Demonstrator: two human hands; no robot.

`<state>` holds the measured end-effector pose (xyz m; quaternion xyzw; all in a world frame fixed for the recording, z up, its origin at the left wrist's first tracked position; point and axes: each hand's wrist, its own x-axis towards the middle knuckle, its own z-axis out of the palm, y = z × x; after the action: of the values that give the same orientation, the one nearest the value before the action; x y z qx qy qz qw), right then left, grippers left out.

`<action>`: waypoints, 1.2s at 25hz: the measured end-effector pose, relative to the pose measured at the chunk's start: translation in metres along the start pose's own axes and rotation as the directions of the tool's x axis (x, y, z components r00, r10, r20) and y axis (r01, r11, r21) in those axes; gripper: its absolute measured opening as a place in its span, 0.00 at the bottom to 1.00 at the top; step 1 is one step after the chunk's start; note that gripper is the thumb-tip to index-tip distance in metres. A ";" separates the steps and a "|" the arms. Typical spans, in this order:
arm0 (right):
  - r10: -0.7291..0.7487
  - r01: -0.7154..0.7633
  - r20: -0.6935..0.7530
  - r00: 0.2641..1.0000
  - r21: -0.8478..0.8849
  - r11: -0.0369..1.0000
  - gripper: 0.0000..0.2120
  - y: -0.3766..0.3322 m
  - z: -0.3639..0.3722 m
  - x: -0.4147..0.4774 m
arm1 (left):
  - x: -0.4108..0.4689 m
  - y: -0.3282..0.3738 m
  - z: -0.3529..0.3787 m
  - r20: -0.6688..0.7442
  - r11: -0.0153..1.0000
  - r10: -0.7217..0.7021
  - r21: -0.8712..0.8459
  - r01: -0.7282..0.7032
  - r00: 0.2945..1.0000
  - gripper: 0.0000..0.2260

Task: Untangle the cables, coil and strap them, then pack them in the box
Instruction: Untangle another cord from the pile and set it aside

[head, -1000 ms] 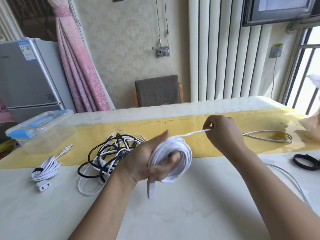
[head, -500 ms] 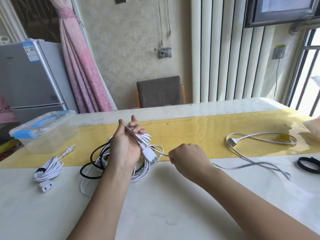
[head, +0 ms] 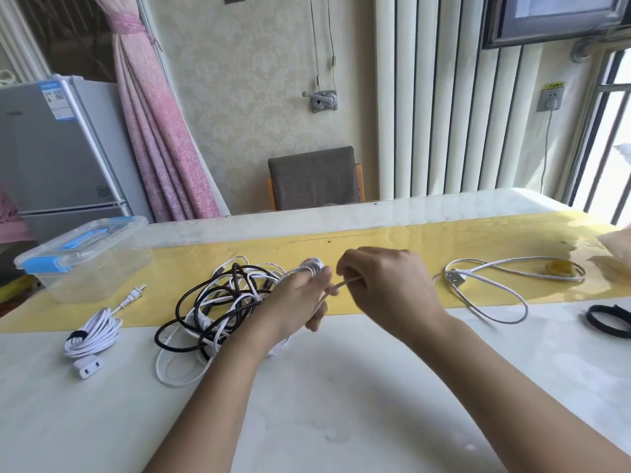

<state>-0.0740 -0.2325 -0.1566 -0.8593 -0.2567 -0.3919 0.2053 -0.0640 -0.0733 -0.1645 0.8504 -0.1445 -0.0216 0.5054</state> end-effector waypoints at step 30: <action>-0.124 0.154 0.373 0.920 -0.051 0.987 0.07 -0.010 0.021 -0.009 | 0.012 0.004 -0.021 -0.637 0.835 -0.081 -0.463 -0.297 0.767 0.18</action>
<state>-0.0729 -0.2158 -0.1746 -0.9046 -0.3351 -0.2473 0.0910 -0.0501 -0.0607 -0.1493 0.6194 -0.0050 0.2563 0.7421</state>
